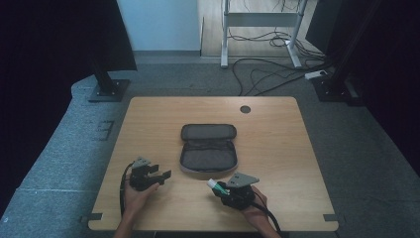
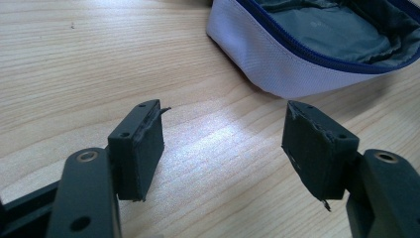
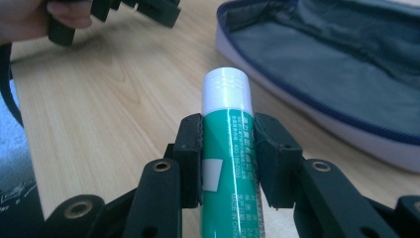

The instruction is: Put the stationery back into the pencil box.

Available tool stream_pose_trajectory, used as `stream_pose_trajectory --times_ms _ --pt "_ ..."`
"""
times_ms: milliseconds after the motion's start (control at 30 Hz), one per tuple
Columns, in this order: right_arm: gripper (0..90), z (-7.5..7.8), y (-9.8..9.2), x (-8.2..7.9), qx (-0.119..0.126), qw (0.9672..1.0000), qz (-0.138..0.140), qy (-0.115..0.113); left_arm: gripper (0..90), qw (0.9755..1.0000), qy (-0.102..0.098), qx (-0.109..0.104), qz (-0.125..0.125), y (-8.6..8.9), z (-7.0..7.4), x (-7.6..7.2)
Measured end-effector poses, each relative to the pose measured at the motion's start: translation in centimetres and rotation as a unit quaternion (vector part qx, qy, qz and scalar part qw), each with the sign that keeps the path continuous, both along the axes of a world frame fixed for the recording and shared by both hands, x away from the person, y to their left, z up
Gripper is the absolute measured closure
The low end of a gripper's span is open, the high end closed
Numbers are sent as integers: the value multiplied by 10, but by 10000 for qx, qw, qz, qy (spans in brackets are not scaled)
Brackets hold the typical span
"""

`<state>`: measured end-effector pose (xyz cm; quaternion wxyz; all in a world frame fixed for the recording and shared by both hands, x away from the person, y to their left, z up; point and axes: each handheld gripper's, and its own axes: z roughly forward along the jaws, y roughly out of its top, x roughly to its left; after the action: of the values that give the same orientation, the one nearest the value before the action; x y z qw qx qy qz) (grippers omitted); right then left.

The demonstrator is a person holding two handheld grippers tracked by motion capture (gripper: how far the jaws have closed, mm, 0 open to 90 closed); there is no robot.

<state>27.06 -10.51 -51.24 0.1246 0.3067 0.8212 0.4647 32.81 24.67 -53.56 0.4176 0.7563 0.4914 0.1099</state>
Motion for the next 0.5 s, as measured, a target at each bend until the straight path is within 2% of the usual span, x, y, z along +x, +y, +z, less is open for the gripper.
stream_pose_trajectory --times_ms 267,300,500 --pt "651 15 -7 8 163 9997 -125 -125 325 10000 16 -13 -16 1 0 -1" --pt "651 18 -7 11 150 9996 -118 -184 325 10000 17 -39 -6 1 0 -1" --pt "651 30 -7 27 208 9995 -140 -204 325 10000 15 -70 -3 2 0 -1"
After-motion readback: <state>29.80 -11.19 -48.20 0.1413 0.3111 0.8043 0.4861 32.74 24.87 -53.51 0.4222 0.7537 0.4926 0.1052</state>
